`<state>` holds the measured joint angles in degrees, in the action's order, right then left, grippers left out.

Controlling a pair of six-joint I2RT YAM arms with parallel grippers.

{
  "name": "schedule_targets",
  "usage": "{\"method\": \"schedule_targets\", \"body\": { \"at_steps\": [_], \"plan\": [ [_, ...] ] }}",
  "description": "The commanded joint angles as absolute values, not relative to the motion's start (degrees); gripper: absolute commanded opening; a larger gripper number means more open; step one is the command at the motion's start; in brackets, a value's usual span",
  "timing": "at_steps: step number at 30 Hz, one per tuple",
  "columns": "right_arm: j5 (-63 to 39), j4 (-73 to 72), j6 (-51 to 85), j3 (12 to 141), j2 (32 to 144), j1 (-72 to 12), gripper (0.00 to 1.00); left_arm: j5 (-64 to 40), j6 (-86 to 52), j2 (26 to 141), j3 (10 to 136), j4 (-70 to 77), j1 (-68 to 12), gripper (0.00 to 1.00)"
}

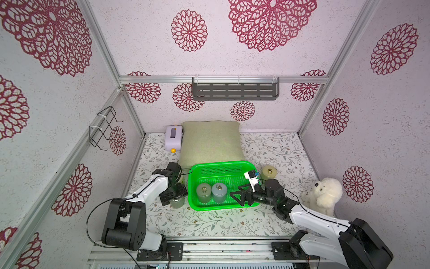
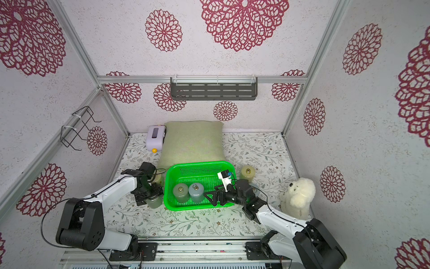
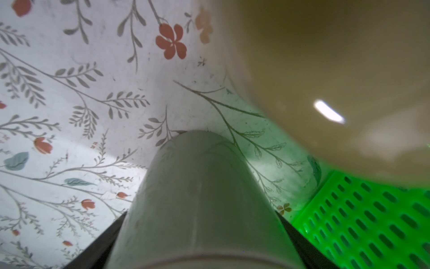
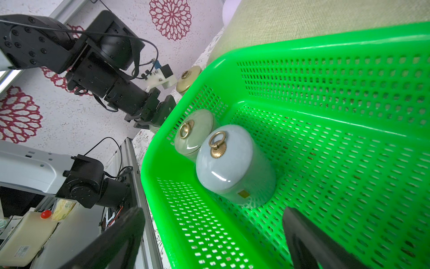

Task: Take the tea canister out of the basket
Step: Place the tea canister at the center of the board, then pick up the tea canister from the basket.

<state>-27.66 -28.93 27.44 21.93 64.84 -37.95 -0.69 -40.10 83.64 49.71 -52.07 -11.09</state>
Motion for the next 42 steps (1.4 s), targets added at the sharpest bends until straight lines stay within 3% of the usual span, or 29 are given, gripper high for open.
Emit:
{"method": "schedule_targets", "body": {
  "at_steps": [1,11,24,38,42],
  "plan": [
    [-27.5,-31.1,26.4,24.0,64.6,-38.2,0.99,-2.7,-39.8,84.4,50.3,-50.3,-11.4,1.00],
    [-26.2,-31.2,25.9,23.6,63.6,-38.4,0.99,-1.3,-39.7,81.9,51.7,-52.2,-11.4,0.97],
    [-17.3,-16.6,23.4,33.2,65.5,-40.1,0.99,0.8,-38.8,65.1,54.4,-54.6,-11.6,0.97],
    [-7.7,12.9,15.5,57.3,80.0,-47.7,0.99,-22.3,-41.1,47.6,44.8,-31.9,-13.3,0.97],
    [-4.2,20.9,13.9,63.0,85.0,-48.9,0.99,-19.1,-42.1,46.3,43.7,-30.6,-17.3,0.97]
  ]
}}
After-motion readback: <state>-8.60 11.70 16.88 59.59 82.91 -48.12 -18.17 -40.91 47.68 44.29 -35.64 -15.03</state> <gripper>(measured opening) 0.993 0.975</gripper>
